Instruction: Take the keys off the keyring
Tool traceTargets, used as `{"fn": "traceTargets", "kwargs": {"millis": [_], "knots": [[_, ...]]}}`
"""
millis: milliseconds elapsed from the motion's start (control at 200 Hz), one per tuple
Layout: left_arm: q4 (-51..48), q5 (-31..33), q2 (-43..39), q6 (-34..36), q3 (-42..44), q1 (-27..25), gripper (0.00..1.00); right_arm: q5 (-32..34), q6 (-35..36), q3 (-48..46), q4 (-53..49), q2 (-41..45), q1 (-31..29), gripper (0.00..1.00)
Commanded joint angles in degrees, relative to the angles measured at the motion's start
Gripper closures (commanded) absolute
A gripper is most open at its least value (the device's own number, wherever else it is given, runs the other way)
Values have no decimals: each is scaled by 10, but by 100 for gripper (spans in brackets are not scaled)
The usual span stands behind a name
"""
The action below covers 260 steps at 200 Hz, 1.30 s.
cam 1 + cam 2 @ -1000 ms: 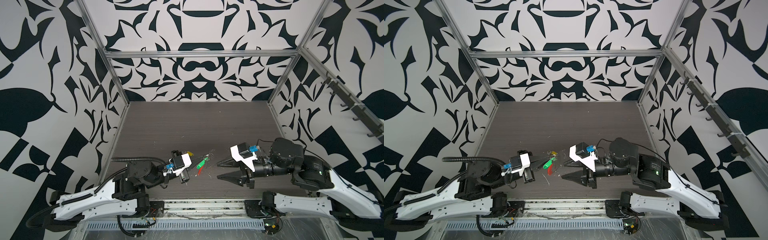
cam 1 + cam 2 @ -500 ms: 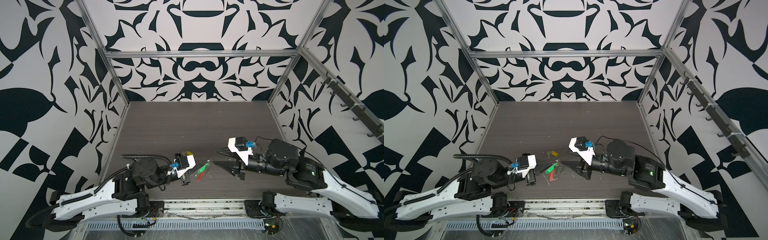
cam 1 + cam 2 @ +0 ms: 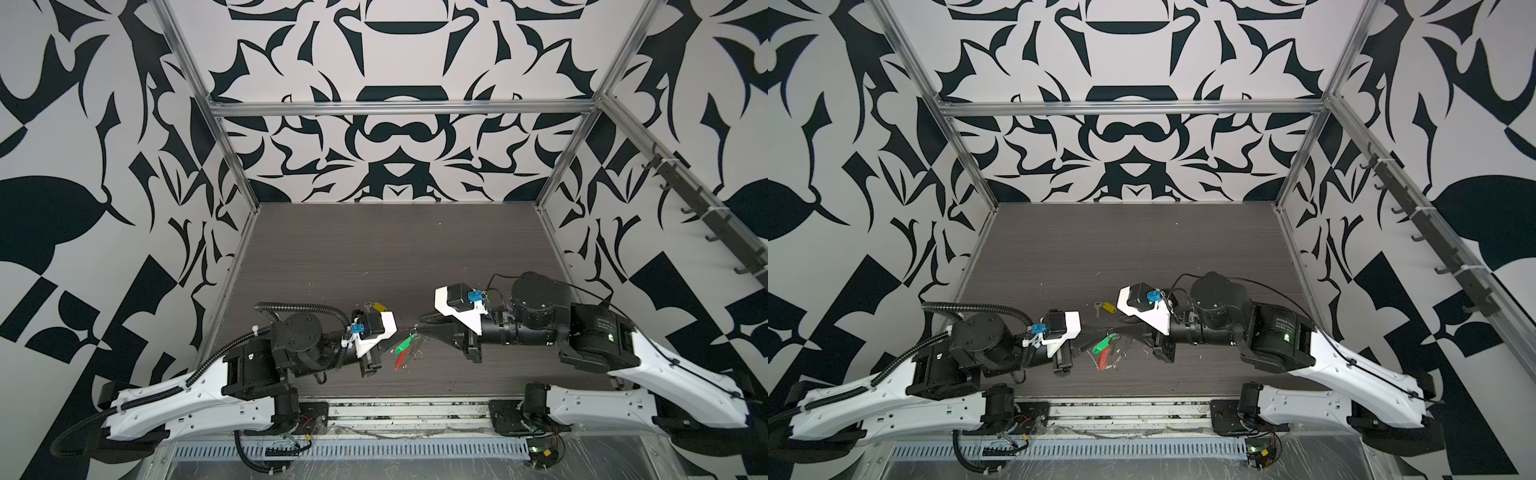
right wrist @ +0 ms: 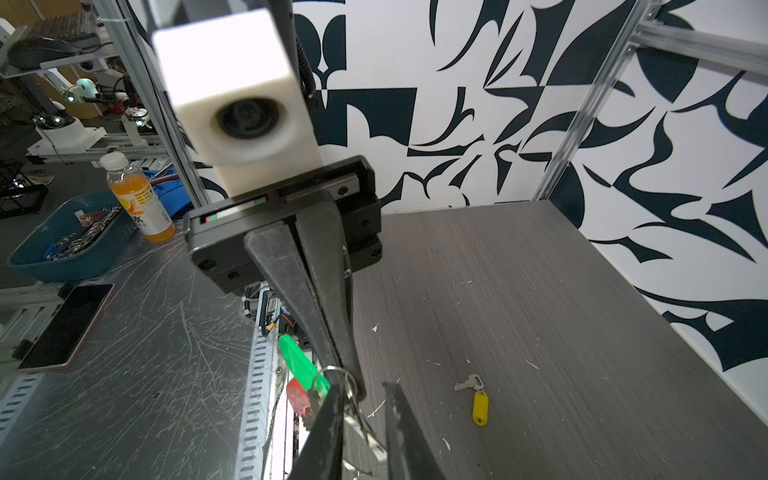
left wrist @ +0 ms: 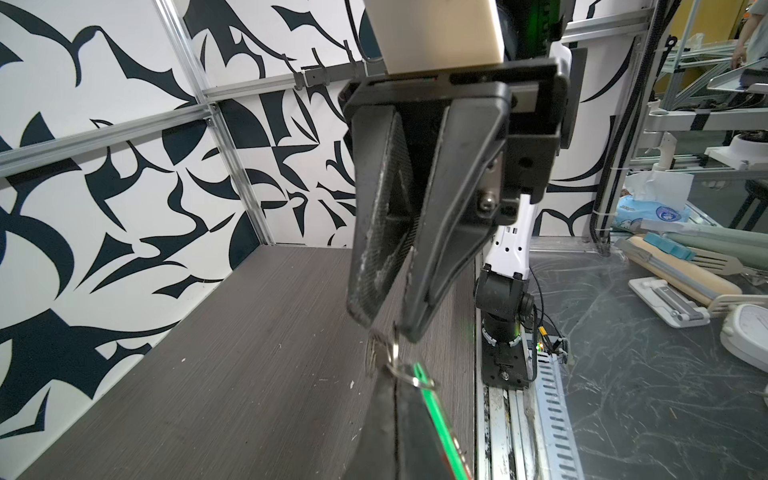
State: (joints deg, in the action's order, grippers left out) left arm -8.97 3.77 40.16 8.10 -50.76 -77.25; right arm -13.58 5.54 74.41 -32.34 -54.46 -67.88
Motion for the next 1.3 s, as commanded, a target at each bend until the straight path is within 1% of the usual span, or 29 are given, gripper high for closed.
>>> {"fn": "traceTargets", "kwargs": {"millis": [0, 130, 285, 440, 705, 945, 1070, 1150, 1295], "knots": [[6, -9, -13, -9, -14, 0, 100, -20, 9, 29, -12, -3, -2, 75], [4, -14, -15, -10, -15, 0, 100, -22, 14, 36, -27, -16, -2, 73], [-2, -16, -12, -11, -19, 0, 100, -21, 15, 40, -24, -19, -2, 76], [-9, -13, -6, -10, -23, 0, 100, -30, 15, 50, -26, -28, -2, 77], [-10, -6, -9, -11, -22, 0, 100, -32, 14, 57, -32, -36, -2, 88], [-8, -1, -10, -11, -21, 0, 100, -27, 15, 55, -37, -37, -2, 100], [-1, 15, -10, -14, -19, 0, 100, -18, 11, 46, -31, -36, -2, 100], [3, 31, -10, -15, -18, 0, 100, 8, 2, 38, -22, -35, -2, 100], [8, 76, -4, -28, -16, 0, 73, 79, -12, 10, 8, -25, -2, 100]]}}
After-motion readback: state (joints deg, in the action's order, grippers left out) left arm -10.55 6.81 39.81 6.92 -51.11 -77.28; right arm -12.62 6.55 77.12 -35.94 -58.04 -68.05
